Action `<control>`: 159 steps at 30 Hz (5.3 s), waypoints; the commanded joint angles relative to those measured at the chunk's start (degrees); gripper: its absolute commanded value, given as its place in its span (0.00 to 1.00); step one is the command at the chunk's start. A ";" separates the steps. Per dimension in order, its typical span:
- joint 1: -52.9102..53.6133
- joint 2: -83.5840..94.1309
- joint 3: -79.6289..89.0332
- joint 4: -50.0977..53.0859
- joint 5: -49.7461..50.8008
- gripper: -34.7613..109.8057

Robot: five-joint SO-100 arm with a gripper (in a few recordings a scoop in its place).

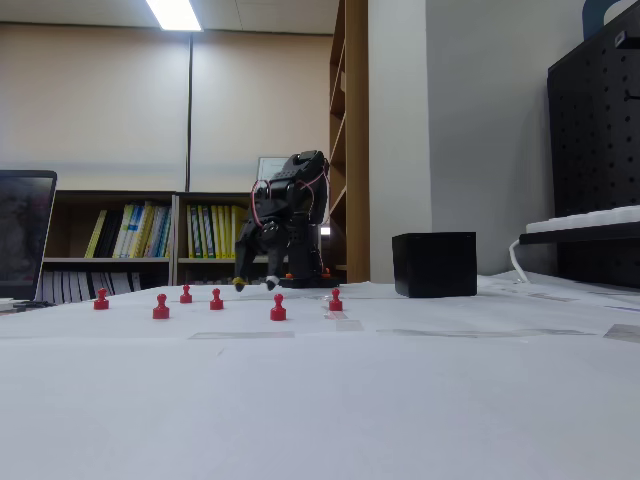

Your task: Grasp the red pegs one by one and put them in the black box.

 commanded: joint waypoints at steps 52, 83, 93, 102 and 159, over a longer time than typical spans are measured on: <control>6.68 33.05 13.97 -33.57 4.57 0.40; 7.73 33.75 14.77 -35.07 3.69 0.34; 8.00 34.19 14.94 -35.77 3.16 0.29; 7.73 33.84 14.50 -34.89 2.37 0.24; -72.16 20.39 80.33 81.91 -48.08 0.37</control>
